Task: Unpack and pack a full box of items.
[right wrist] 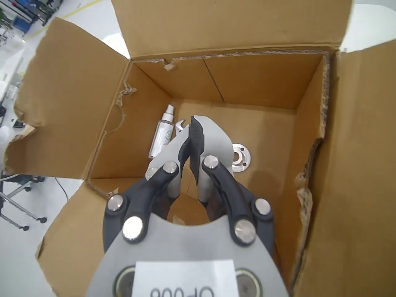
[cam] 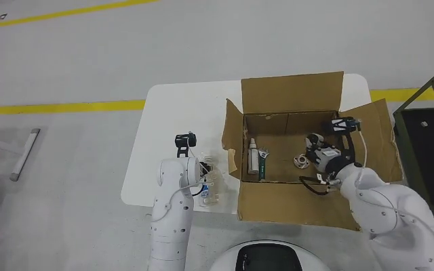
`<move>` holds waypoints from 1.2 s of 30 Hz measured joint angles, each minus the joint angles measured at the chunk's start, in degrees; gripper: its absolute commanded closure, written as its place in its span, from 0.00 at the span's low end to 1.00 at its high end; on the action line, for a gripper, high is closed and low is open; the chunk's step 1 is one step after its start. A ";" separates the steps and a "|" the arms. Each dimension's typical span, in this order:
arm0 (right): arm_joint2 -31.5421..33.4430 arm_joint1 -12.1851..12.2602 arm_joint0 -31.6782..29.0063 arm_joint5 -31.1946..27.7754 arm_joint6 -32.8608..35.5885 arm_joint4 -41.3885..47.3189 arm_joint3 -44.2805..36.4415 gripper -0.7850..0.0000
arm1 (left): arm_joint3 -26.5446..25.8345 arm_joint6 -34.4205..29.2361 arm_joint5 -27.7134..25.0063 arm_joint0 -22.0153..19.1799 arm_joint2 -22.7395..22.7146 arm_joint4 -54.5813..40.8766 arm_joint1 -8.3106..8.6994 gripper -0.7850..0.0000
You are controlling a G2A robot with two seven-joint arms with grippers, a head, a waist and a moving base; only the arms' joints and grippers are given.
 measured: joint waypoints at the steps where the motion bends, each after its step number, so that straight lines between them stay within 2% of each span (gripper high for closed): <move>1: -0.56 -0.03 1.60 -0.12 1.18 0.12 1.61 1.00 | 0.00 0.00 0.00 0.00 0.00 0.00 0.00 0.00; 4: -0.85 -0.04 3.57 -0.45 2.40 0.34 3.99 1.00 | 0.00 0.00 0.00 0.00 0.00 0.00 0.00 0.00; 25: -0.81 -0.04 3.38 -0.44 2.25 0.35 3.72 1.00 | 0.00 0.00 0.00 0.00 0.00 0.00 0.00 0.00; 29: -1.89 -0.12 3.08 -0.96 0.37 -0.13 3.74 1.00 | -0.01 0.01 -0.01 0.01 0.00 0.01 0.00 0.00; 33: -4.42 -0.44 4.30 2.50 1.12 -2.13 3.80 1.00 | -0.50 3.65 -1.33 -0.16 -2.01 -0.21 0.46 0.00; 36: -6.83 -0.80 5.56 5.85 2.33 -3.67 4.49 1.00 | -0.84 4.08 -2.07 -1.35 -4.37 -0.56 0.90 0.00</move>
